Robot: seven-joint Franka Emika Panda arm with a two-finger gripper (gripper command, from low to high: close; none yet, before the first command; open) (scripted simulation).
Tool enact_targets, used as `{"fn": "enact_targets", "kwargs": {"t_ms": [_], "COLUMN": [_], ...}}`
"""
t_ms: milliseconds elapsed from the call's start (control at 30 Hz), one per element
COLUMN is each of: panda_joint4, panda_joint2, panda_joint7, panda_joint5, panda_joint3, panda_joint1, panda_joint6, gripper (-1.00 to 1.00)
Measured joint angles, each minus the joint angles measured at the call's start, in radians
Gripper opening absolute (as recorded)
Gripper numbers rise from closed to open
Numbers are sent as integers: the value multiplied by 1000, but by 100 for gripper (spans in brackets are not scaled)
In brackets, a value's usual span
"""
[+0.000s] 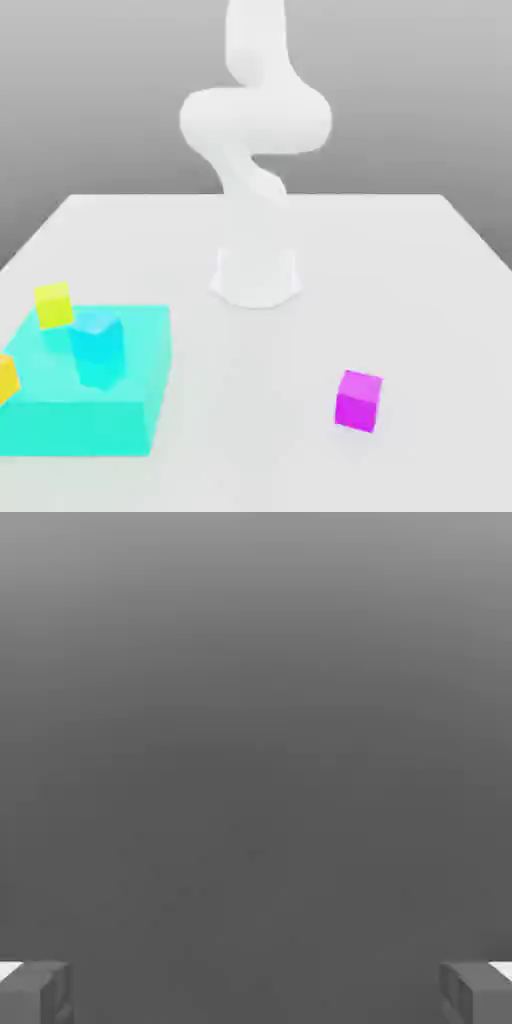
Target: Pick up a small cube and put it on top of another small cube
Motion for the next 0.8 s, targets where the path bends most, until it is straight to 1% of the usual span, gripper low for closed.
{"fn": "enact_targets", "kwargs": {"t_ms": [333, 500, 633, 800], "panda_joint4": [-240, -360, -450, -444], "panda_joint2": [374, 564, 708, 888], "panda_joint7": [-399, -593, -712, -731], "panda_joint5": [31, 38, 5, -14], "panda_joint3": [-34, -14, 10, 10], "panda_joint1": [221, 300, 344, 351], "panda_joint6": [246, 370, 468, 612], "gripper": [0, 0, 0, 0]}}
